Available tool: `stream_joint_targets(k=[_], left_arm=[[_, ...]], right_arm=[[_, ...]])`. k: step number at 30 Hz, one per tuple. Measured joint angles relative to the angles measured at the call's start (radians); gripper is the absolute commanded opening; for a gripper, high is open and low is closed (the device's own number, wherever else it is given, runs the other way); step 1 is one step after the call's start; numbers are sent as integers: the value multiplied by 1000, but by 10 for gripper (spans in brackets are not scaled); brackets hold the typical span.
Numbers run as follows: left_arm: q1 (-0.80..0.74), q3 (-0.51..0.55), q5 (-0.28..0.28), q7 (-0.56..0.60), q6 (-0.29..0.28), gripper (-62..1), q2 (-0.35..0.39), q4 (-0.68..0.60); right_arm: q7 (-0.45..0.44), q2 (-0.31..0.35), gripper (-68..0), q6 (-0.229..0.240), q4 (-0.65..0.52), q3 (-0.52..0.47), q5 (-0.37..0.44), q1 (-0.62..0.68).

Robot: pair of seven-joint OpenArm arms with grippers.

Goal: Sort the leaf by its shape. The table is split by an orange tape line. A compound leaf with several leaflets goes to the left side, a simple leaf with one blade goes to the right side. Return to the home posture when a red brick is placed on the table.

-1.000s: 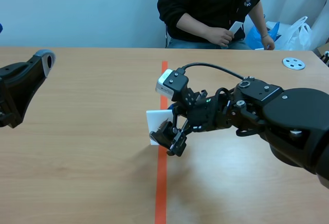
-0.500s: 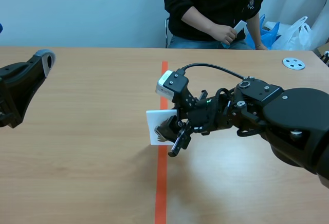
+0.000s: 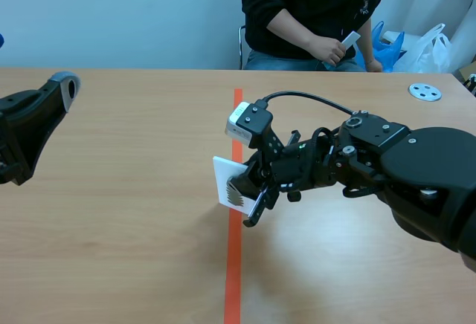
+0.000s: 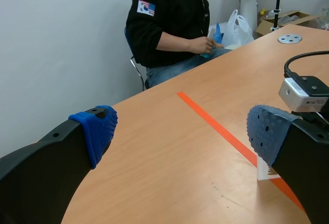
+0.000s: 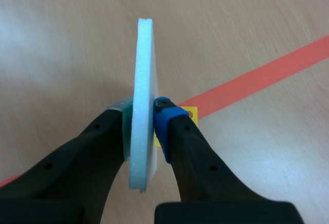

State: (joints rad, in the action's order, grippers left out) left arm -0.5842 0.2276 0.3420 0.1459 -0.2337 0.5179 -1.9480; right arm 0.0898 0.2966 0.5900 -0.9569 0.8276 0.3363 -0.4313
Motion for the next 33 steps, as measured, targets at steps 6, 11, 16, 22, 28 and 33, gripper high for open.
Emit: stream_joint_targets(k=[6,11,16,22,28,33], left_arm=[[0,0,0,0,0,-67,0,0],[0,0,0,0,0,-67,0,0],[0,0,0,0,0,-67,0,0],[0,0,0,0,0,-67,0,0],[0,0,0,0,0,-67,0,0],[0,0,0,0,0,-67,0,0]], right_arm=[[1,0,-642,-52,0,-9,-1,0],[21,-3,-637,-87,0,-174,-30,5],[42,6,-637,-119,0,-414,-30,5],[68,68,-638,-135,0,-598,-29,11],[66,176,-638,-168,0,-705,34,87],[21,240,-637,-188,0,-747,53,172]])
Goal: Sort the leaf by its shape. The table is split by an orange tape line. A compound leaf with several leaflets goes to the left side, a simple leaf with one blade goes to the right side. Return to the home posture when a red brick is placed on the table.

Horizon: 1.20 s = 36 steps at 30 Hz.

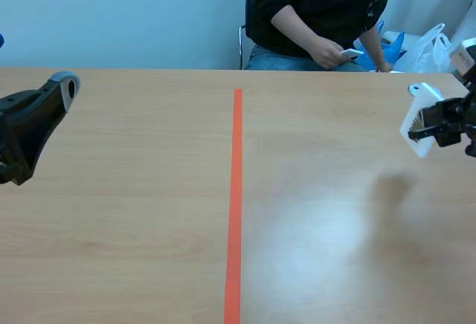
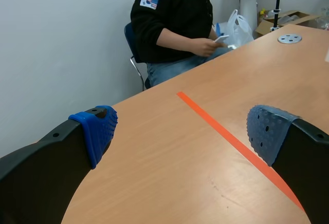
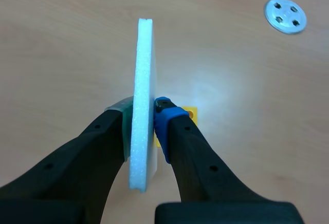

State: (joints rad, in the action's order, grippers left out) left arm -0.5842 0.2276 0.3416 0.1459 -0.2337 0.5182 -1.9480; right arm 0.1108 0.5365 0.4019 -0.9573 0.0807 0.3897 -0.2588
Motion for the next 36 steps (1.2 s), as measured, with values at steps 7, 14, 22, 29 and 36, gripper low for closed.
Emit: stream_joint_targets(k=[7,14,22,29,36], left_arm=[[0,0,0,0,0,-67,0,0],[0,0,0,0,0,-67,0,0],[0,0,0,0,0,-67,0,0],[0,0,0,0,0,-67,0,0],[0,0,0,0,-1,-67,0,0]], right_arm=[[-35,18,-638,-82,7,-64,0,44],[-40,-12,-638,-100,83,-64,0,41],[-43,-72,-636,-151,98,-63,0,44],[-52,-83,-533,-230,98,-63,-8,71],[-55,-82,-438,-233,98,-63,-8,86]])
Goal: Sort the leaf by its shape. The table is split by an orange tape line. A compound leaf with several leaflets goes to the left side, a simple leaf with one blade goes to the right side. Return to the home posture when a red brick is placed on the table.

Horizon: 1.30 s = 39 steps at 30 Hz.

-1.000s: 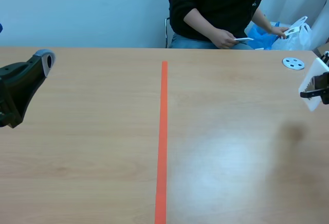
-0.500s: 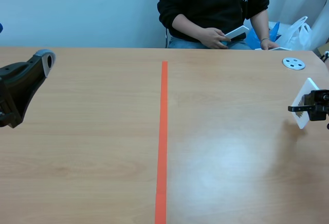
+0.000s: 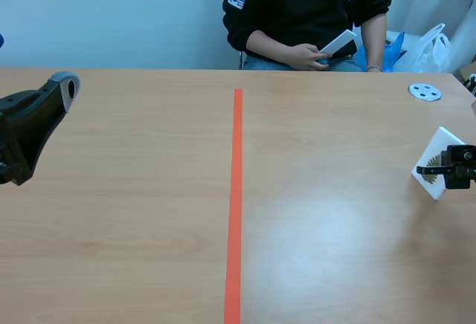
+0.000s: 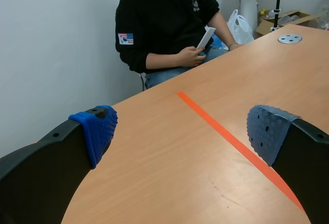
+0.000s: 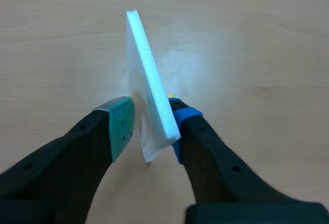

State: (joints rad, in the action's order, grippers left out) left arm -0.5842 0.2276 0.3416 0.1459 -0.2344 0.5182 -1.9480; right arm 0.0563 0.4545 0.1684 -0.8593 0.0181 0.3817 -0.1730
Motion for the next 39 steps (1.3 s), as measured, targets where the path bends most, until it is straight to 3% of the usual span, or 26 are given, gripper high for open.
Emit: stream_joint_targets(k=[4,13,15,20,23,28,34,39], left_arm=[[0,0,0,0,0,-67,0,0],[0,0,0,0,0,-67,0,0],[0,0,0,0,0,-67,0,0],[0,0,0,0,0,-67,0,0],[0,0,0,0,-2,-67,0,0],[0,0,0,0,-2,-67,0,0],[0,0,0,0,-2,-67,0,0],[0,0,0,0,-2,-67,0,0]], right_arm=[[-6,0,-353,0,0,0,-20,0],[1,3,-257,18,-47,-64,-22,12],[9,16,-257,58,-112,-91,-21,41],[27,70,-257,76,-350,-146,23,167],[65,94,-257,111,-511,-219,49,260],[72,101,-197,149,-758,-335,69,412],[112,100,-186,153,-981,-408,102,550],[161,80,-186,153,-1123,-464,102,584]])
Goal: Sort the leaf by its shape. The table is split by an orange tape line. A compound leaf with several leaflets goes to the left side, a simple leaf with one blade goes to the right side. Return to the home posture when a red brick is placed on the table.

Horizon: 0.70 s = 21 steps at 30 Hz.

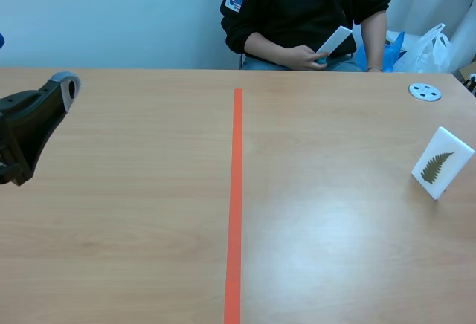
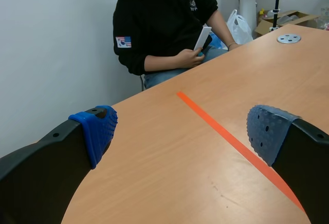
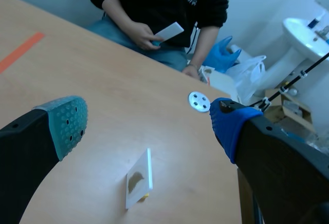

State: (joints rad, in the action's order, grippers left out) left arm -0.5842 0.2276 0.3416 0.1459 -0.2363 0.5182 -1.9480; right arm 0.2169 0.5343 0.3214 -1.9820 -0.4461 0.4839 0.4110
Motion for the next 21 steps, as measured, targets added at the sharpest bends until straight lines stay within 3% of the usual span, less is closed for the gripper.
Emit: stream_joint_targets(k=[9,21], left_arm=[[0,0,0,0,0,-67,0,0],[0,0,0,0,0,-67,0,0]], right_arm=[[29,-61,-186,0,-107,-16,22,50],[51,-74,-186,-14,-198,-15,40,55]])
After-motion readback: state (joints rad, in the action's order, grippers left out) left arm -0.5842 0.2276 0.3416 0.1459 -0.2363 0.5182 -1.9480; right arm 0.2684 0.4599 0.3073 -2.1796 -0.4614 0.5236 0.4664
